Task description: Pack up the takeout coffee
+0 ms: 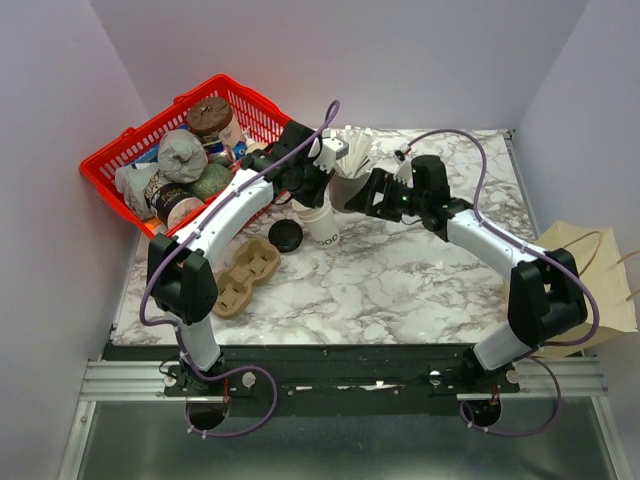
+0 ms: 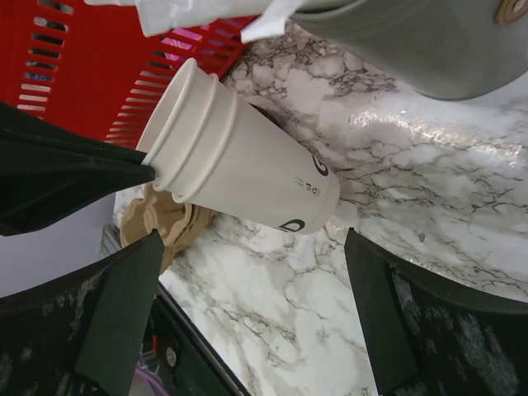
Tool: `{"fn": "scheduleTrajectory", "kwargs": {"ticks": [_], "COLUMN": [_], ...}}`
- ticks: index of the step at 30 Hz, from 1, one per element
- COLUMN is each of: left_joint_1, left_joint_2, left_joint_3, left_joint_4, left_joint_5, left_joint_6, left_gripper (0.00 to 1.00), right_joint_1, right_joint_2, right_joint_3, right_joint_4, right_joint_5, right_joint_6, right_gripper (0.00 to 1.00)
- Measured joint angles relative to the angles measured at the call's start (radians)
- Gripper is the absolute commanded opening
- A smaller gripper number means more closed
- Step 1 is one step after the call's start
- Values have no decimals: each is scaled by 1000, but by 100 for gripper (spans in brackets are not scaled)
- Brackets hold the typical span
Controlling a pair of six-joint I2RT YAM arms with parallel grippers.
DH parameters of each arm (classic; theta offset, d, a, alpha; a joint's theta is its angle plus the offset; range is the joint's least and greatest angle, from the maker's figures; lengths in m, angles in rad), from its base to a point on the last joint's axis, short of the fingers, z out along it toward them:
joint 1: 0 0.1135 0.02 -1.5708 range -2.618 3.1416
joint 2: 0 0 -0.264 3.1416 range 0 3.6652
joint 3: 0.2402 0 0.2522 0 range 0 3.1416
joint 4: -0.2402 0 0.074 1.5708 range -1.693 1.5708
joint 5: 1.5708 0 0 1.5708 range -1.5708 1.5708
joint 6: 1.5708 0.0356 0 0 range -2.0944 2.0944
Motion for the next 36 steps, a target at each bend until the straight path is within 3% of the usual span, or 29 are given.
{"fn": "scheduleTrajectory", "kwargs": {"ticks": [13,36], "left_joint_1": [-13,-34], "left_joint_2": [-3,-15], "left_joint_3": [-14,-14], "left_joint_4": [-5,-16], "left_joint_5": [88,95], "left_joint_6": [-36,-52], "left_gripper": [0,0], "right_joint_1": [31,34], "right_joint_2": [47,105], "right_joint_3": [-35,-18], "right_joint_4": [113,93], "right_joint_5": [-36,-21], "right_joint_6": [108,135], "right_gripper": [100,100]}}
